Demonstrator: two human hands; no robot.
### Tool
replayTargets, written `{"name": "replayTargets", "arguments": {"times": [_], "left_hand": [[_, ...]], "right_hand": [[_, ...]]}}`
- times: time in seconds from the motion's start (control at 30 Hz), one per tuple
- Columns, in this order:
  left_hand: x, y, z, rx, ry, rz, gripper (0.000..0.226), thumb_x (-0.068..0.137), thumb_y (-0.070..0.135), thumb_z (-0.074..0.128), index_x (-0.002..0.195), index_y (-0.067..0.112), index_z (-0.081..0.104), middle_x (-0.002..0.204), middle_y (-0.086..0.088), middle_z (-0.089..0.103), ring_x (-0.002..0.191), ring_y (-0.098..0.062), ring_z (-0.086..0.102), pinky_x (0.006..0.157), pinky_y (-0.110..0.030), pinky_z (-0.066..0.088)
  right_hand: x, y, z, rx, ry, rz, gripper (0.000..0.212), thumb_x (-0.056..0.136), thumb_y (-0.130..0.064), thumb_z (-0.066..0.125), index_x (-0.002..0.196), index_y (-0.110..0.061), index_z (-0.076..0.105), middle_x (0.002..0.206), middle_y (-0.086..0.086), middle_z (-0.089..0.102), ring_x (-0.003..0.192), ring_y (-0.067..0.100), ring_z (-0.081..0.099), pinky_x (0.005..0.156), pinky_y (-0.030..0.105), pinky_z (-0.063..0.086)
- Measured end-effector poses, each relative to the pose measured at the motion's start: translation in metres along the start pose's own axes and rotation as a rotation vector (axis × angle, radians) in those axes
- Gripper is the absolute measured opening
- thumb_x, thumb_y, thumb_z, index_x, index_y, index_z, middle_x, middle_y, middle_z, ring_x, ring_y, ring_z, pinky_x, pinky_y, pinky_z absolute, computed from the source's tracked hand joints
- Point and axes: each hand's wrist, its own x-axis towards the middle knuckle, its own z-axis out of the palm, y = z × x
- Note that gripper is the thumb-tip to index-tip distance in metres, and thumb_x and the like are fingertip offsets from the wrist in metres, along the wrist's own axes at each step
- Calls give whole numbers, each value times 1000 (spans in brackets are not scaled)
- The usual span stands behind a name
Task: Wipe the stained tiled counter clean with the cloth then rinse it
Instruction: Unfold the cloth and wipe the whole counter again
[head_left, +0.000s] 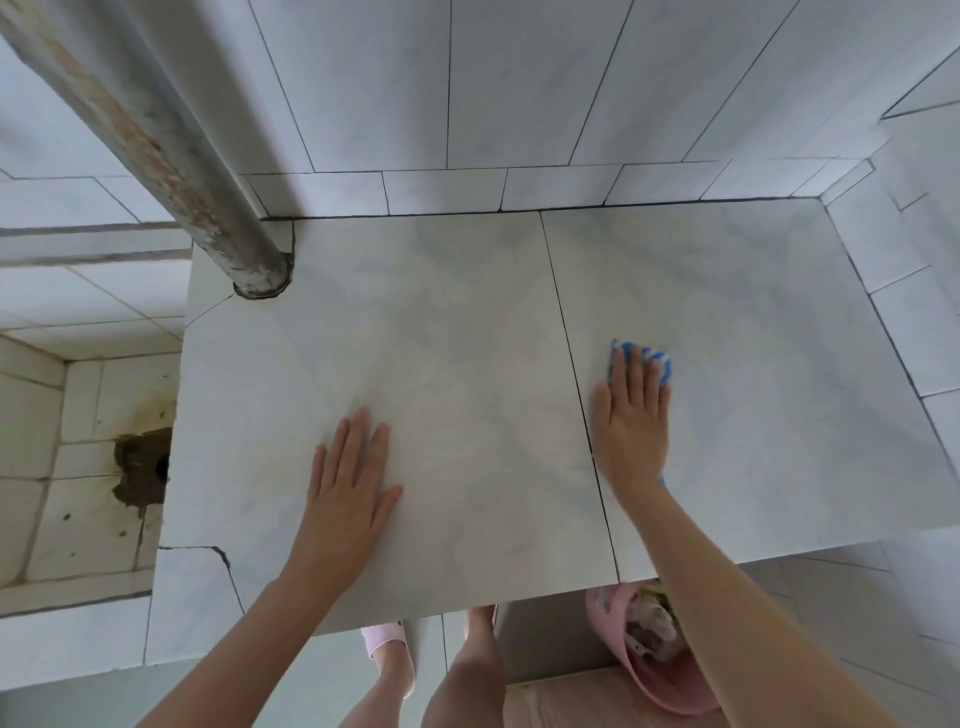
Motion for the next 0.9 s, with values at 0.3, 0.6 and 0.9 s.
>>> {"name": "replayTargets", "arguments": {"times": [0.3,0.6,0.9], "left_hand": [[24,7,-2,-20,-43,-49,64,96,50,10,146,11,20,153,-11,17,141,-22,8,114,-33,-1],[49,9,-2,-37,18,-44,60,96,46,18,147,13,21,154,-10,17,142,-19,5,114,-31,1],[80,20,4,-16,27,-76,68,94,54,7,147,13,19,154,-12,12,142,-20,2,113,-31,-7]], "right_hand": [[-29,-123,21,54,-124,-592,52,99,-35,21,148,-18,26,155,-3,23,144,19,16,115,37,11],[67,-78,9,23,-94,-484,57,96,-37,14,149,-19,24,156,-1,22,145,22,16,116,34,6],[85,37,-17,57,20,76,62,92,-43,2,150,-23,5,159,-2,3,146,18,-4,119,36,-3]]}}
